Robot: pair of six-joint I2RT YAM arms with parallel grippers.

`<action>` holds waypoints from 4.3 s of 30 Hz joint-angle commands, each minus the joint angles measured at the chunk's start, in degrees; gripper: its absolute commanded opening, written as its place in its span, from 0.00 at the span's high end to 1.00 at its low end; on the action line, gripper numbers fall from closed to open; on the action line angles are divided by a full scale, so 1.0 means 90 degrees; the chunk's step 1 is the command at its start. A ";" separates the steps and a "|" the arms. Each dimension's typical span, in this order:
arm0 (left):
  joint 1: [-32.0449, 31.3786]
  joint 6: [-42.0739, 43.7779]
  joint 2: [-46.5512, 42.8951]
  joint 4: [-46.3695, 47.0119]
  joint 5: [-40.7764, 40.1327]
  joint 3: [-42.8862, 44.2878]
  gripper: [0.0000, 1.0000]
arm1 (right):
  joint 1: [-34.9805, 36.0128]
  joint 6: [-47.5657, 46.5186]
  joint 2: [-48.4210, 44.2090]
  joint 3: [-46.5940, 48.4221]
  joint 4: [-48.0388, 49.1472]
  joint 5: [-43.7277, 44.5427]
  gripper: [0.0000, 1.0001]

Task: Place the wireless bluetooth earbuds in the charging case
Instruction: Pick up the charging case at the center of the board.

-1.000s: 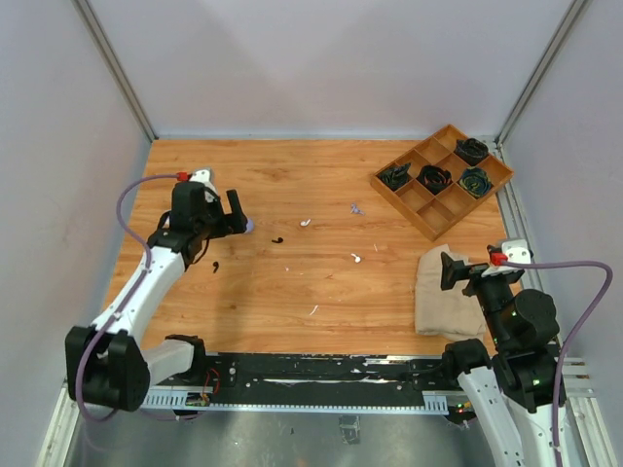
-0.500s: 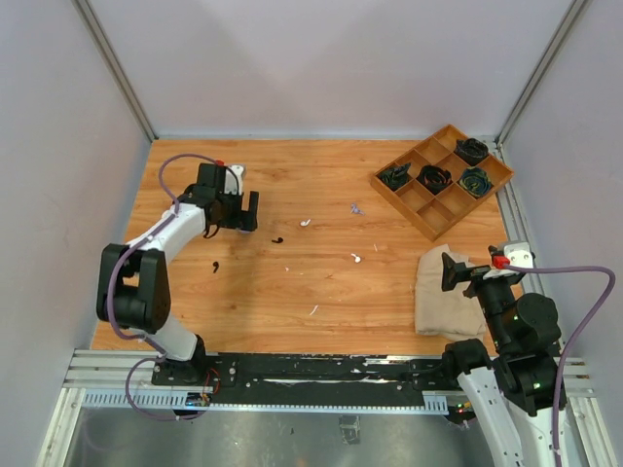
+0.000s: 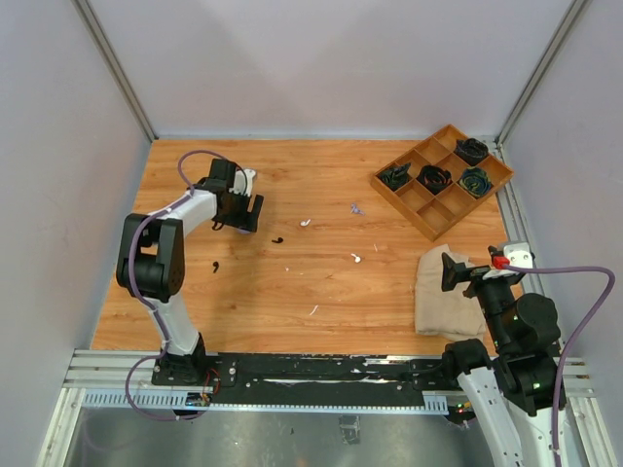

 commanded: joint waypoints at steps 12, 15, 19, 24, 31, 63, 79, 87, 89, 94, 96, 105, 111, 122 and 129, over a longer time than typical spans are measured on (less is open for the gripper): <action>0.0040 0.0139 0.0582 -0.0067 0.0039 0.0382 0.27 | 0.0079 0.0069 -0.0087 -0.0068 0.0163 0.0037 0.01; 0.0038 0.0143 0.0618 -0.0076 0.0112 0.0385 0.28 | 0.0081 0.0069 -0.0083 -0.0064 0.0165 0.0020 0.02; 0.0034 0.0146 0.0639 -0.0160 0.0260 0.0360 0.35 | 0.0079 0.0069 -0.0067 -0.0065 0.0157 -0.0011 0.01; 0.0033 0.0107 0.0627 -0.0342 0.0324 0.0373 0.46 | 0.0079 0.0069 -0.0045 -0.0062 0.0160 -0.0071 0.01; 0.0011 -0.0233 0.0129 -0.0127 0.0613 0.0136 0.52 | 0.0079 0.0052 0.0071 -0.0074 0.0216 -0.0376 0.02; -0.2615 -0.2225 -0.3562 0.4375 -0.0250 -0.3499 0.55 | 0.0110 0.0995 0.3224 0.1375 0.0288 -0.2583 0.02; -0.4150 -0.0996 -0.4369 0.5244 -0.1190 -0.4202 0.53 | 0.1265 0.1238 0.4813 0.1925 0.1067 -0.2966 0.01; -0.4631 -0.0330 -0.4577 0.5774 -0.1319 -0.4475 0.53 | 0.2381 0.1326 0.5824 0.2288 0.1099 -0.2726 0.03; -0.4705 -0.0189 -0.4624 0.5916 -0.1287 -0.4551 0.53 | 0.2513 0.1420 0.6048 0.2402 0.1094 -0.2775 0.05; -0.4793 0.0150 -0.4757 0.6423 -0.1153 -0.4855 0.53 | 0.2883 0.1567 0.6589 0.2854 0.0898 -0.2790 0.11; -0.4794 0.0216 -0.4783 0.6578 -0.1101 -0.4936 0.53 | 0.2992 0.1585 0.6796 0.2979 0.0800 -0.2705 0.15; -0.4841 0.0432 -0.4869 0.7044 -0.0834 -0.5132 0.53 | 0.3382 0.1886 0.7498 0.3167 0.0779 -0.2863 0.33; -0.4852 0.0442 -0.4922 0.7226 -0.0697 -0.5189 0.53 | 0.3572 0.1949 0.7784 0.3308 0.0778 -0.2875 0.40; -0.4851 0.0398 -0.4887 0.7346 -0.0657 -0.5284 0.54 | 0.3704 0.1917 0.7996 0.3414 0.0806 -0.2853 0.55; -0.4852 0.0355 -0.4863 0.7409 -0.0626 -0.5325 0.54 | 0.3727 0.1897 0.8057 0.3390 0.0805 -0.2846 0.67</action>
